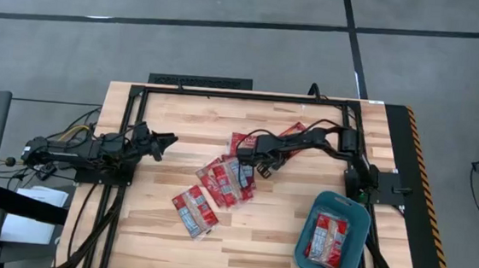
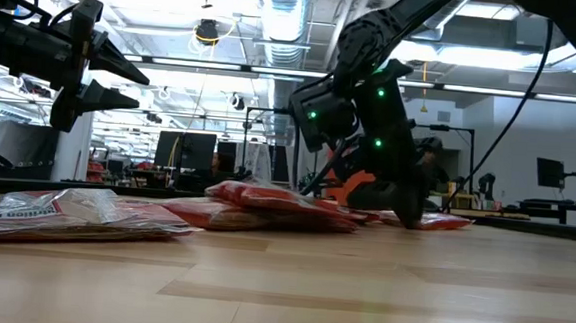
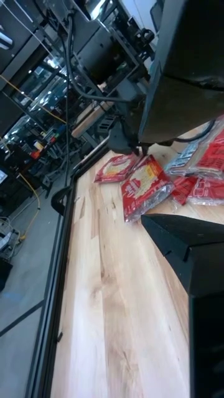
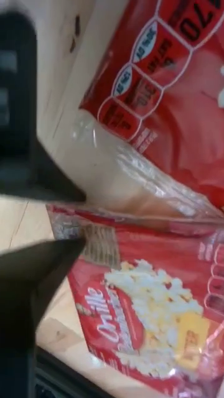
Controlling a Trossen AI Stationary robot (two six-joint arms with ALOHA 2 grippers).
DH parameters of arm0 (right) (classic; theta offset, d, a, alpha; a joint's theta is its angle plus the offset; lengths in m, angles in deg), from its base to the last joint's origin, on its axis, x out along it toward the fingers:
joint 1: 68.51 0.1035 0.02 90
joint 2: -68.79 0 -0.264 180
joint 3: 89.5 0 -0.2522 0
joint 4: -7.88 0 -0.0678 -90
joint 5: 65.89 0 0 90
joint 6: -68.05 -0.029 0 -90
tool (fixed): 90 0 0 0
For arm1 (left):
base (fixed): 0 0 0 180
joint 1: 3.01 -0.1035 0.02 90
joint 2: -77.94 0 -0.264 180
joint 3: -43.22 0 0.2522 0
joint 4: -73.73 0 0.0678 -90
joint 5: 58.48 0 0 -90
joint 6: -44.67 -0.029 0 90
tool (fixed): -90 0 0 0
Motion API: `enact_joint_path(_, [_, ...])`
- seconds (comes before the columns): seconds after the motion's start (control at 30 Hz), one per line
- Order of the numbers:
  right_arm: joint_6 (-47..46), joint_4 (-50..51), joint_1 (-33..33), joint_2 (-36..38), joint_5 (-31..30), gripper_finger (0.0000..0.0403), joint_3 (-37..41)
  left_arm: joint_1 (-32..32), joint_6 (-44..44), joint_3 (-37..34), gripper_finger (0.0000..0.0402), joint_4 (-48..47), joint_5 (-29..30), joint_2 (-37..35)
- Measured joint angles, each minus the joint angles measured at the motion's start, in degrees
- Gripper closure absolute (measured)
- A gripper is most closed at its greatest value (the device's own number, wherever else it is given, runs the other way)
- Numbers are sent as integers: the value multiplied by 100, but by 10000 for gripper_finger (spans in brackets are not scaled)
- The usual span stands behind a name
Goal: Sort popcorn bags into baskets
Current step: Put the popcorn bag into the blue bin
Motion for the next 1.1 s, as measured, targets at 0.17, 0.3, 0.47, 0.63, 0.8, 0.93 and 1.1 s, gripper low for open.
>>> enact_joint_path(0.17, [-20, -10, -8, -15, 95, 387, 17, 0, 11, 0, 215, 0, -4, 0])
enact_joint_path(0.3, [-116, 117, 71, 85, 165, 395, -68, 0, 13, 0, 215, 0, -5, 0])
enact_joint_path(0.47, [-269, 68, 310, 624, 251, 398, -347, 0, 17, 0, 215, 0, -21, 0])
enact_joint_path(0.63, [-576, 79, 596, 1243, 320, 399, -493, 0, 17, 0, 215, 0, -21, 0])
enact_joint_path(0.8, [-935, 127, 938, 1863, 364, 400, -538, -1, 17, 0, 215, 0, -19, 0])
enact_joint_path(0.93, [-1180, 241, 1180, 2322, 457, 401, -543, 0, 17, 0, 215, -2, -19, 0])
enact_joint_path(1.1, [-1458, 377, 1450, 2750, 468, 402, -543, 0, 20, 0, 215, 0, -19, 0])
